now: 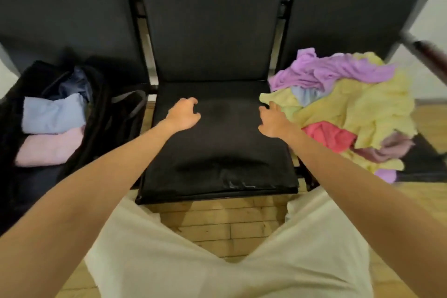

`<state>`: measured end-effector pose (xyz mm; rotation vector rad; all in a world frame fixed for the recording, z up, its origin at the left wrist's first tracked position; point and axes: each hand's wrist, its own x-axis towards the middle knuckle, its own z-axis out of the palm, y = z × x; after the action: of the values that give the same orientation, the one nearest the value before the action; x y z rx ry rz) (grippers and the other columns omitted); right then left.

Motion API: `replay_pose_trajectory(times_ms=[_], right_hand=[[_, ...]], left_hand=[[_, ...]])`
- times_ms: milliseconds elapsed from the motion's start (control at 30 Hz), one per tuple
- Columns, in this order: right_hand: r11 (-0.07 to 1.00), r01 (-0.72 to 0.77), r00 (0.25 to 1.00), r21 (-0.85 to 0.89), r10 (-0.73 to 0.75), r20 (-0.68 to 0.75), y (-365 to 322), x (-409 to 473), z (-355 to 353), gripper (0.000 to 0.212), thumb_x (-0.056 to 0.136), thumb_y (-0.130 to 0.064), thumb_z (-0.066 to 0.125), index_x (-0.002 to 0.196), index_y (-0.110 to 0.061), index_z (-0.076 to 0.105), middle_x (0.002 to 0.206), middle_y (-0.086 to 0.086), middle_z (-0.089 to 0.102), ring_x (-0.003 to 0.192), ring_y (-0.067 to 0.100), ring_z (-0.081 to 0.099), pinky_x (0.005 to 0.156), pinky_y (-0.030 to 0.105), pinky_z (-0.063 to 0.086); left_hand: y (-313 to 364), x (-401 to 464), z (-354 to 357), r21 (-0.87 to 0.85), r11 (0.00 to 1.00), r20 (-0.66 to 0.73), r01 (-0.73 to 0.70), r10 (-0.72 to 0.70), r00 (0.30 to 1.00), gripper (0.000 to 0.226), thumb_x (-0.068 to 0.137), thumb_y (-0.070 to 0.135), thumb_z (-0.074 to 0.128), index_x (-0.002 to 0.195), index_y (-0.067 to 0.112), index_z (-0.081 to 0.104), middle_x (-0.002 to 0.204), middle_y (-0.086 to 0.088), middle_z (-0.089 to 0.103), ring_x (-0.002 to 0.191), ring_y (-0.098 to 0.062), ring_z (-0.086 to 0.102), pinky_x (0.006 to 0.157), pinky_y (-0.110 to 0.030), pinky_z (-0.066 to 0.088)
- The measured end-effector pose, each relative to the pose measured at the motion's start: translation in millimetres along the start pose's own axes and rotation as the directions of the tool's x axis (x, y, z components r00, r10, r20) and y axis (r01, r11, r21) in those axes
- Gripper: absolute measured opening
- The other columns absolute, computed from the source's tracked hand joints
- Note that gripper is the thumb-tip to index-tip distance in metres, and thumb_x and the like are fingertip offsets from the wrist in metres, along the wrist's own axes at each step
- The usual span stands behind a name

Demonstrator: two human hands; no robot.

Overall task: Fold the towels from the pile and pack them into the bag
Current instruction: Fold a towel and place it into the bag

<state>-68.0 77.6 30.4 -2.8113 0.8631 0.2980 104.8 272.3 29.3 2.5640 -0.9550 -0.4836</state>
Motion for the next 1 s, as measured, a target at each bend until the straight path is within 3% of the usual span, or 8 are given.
replay_pose_trajectory(times_ms=[133, 233, 467, 600, 767, 867, 933, 1000], right_hand=[[0.969, -0.199, 0.973, 0.149, 0.214, -0.088, 106.7, -22.7, 4.1, 0.061, 0.091, -0.027, 0.056, 0.14, -0.003, 0.031, 0.147, 0.026, 0.02, 0.134, 0.041, 0.023, 0.108, 0.044, 0.028], [0.927, -0.255, 0.938, 0.274, 0.306, -0.163, 157.0, -27.8, -1.2, 0.066, 0.089, -0.013, 0.053, 0.146, -0.005, 0.022, 0.154, 0.023, 0.007, 0.141, 0.04, 0.012, 0.114, 0.043, 0.019], [0.935, -0.077, 0.888, 0.345, 0.222, -0.404, 223.4, 4.6, -14.2, 0.069, 0.083, -0.001, 0.051, 0.148, -0.005, 0.024, 0.156, 0.022, 0.008, 0.144, 0.037, 0.013, 0.117, 0.042, 0.017], [0.952, -0.038, 0.881, 0.304, 0.176, -0.44, 244.9, 42.0, -39.7, 0.071, 0.09, 0.001, 0.048, 0.151, -0.01, 0.014, 0.159, 0.014, 0.001, 0.13, 0.032, 0.042, 0.092, 0.035, 0.043], [0.944, -0.076, 0.895, 0.321, 0.207, -0.396, 269.6, 82.3, -51.8, 0.077, 0.092, -0.002, 0.047, 0.152, -0.013, 0.0, 0.159, 0.014, -0.002, 0.126, 0.03, 0.047, 0.073, 0.03, 0.045], [0.922, -0.122, 0.888, 0.368, 0.267, -0.374, 283.5, 90.7, -45.8, 0.069, 0.094, -0.004, 0.042, 0.151, -0.006, 0.004, 0.154, 0.019, 0.019, 0.128, 0.032, 0.043, 0.087, 0.034, 0.043], [0.909, -0.145, 0.88, 0.39, 0.299, -0.369, 286.0, 92.8, -41.3, 0.059, 0.096, -0.004, 0.039, 0.149, -0.001, 0.014, 0.149, 0.02, 0.029, 0.131, 0.033, 0.038, 0.1, 0.037, 0.035], [0.912, -0.104, 0.886, 0.398, 0.266, -0.379, 284.2, 92.8, -36.9, 0.048, 0.094, 0.0, 0.04, 0.141, 0.004, 0.03, 0.14, 0.022, 0.039, 0.128, 0.034, 0.041, 0.099, 0.037, 0.033]], left_hand=[[89.0, 20.6, 42.3, 0.103, 0.974, 0.16, -0.201, 0.183, 0.97, 0.059, 0.092, 0.022, 0.056, 0.145, 0.014, 0.033, 0.143, -0.014, 0.037, 0.127, -0.031, 0.043, 0.106, -0.045, 0.037], [149.0, 40.9, 63.1, 0.138, 0.937, 0.217, -0.321, 0.287, 0.933, 0.057, 0.091, 0.021, 0.055, 0.144, 0.015, 0.035, 0.14, -0.013, 0.039, 0.124, -0.03, 0.045, 0.103, -0.044, 0.04], [239.0, 95.0, 102.1, 0.323, 0.785, 0.306, -0.529, 0.443, 0.843, 0.055, 0.088, 0.02, 0.055, 0.14, 0.012, 0.039, 0.133, -0.016, 0.042, 0.121, -0.035, 0.045, 0.096, -0.048, 0.042], [278.3, 137.3, 112.7, 0.358, 0.717, 0.289, -0.599, 0.525, 0.801, 0.064, 0.089, 0.018, 0.054, 0.146, 0.011, 0.027, 0.143, -0.016, 0.035, 0.125, -0.035, 0.041, 0.093, -0.04, 0.042], [324.1, 184.7, 119.7, 0.342, 0.704, 0.23, -0.622, 0.579, 0.782, 0.065, 0.094, 0.026, 0.051, 0.151, 0.016, 0.022, 0.154, -0.012, 0.023, 0.131, -0.033, 0.04, 0.098, -0.044, 0.044], [340.7, 193.1, 132.5, 0.262, 0.747, 0.191, -0.611, 0.58, 0.792, 0.042, 0.092, 0.023, 0.054, 0.13, 0.009, 0.05, 0.127, -0.01, 0.052, 0.11, -0.027, 0.053, 0.083, -0.036, 0.046], [341.7, 192.0, 144.8, 0.184, 0.794, 0.177, -0.579, 0.552, 0.815, 0.01, 0.091, 0.013, 0.055, 0.088, 0.005, 0.059, 0.082, -0.005, 0.055, 0.08, -0.023, 0.051, 0.063, -0.026, 0.036], [335.5, 191.1, 155.5, 0.123, 0.842, 0.133, -0.525, 0.51, 0.85, 0.026, 0.087, 0.005, 0.055, 0.062, 0.01, 0.049, 0.063, -0.001, 0.047, 0.068, -0.019, 0.043, 0.058, -0.026, 0.03]])
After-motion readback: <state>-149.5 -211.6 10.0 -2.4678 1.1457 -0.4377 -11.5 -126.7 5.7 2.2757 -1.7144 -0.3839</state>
